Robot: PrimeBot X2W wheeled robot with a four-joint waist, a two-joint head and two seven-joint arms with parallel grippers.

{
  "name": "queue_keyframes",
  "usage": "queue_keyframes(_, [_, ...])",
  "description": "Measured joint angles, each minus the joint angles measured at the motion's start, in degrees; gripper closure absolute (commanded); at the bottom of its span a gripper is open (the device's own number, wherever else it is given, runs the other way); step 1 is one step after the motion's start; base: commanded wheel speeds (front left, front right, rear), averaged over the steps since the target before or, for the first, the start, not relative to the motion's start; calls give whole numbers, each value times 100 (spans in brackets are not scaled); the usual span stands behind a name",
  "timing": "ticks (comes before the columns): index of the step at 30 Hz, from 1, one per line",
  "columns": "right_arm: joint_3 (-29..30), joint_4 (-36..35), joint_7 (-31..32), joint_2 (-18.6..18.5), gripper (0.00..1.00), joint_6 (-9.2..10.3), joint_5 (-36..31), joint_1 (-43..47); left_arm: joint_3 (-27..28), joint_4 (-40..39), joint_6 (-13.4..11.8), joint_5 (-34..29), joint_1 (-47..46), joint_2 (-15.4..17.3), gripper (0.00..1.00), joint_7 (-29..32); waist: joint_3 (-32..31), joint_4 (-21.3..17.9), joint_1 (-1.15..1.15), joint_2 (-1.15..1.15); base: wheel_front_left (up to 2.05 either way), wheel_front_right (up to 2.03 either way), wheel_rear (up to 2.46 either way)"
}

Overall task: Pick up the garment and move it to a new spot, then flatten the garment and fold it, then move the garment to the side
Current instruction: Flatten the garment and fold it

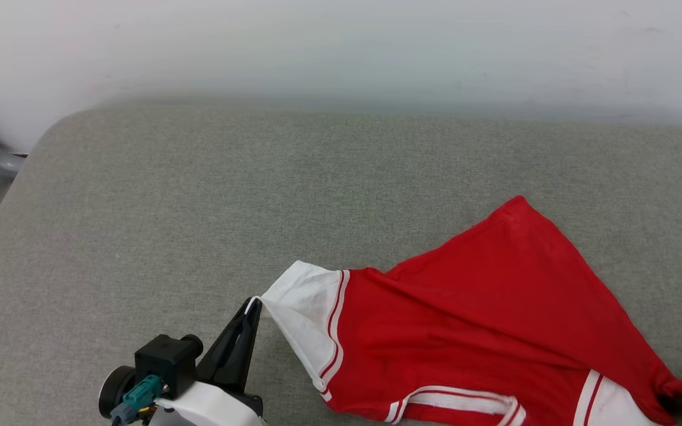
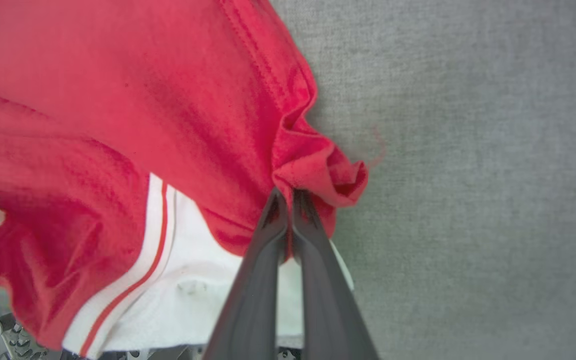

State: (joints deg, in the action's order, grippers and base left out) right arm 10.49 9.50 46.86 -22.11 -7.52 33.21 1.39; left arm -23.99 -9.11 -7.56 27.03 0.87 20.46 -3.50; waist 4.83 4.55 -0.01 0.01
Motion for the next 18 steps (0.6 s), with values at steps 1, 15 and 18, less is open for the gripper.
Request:
queue_keyframes(1, [-13, 20, -5, 0, 100, 0, 9, 5, 0, 16, 0, 2, -2, -4, 100, -8, -4, -13, 0, 0, 0, 0, 0])
queue_keyframes(15, [-237, -500, -15, -475, 0, 1, 381, -616, -69, -83, 49, -9, -102, 80, 100, -2, 132, 56, 1, 0, 0, 0, 0])
queue_keyframes(18, [-298, -820, 147, -591, 0, 1, 416, -953, -122, -181, 60, -47, -127, 85, 100, 4, 256, 144, 1, 0, 0, 0, 0])
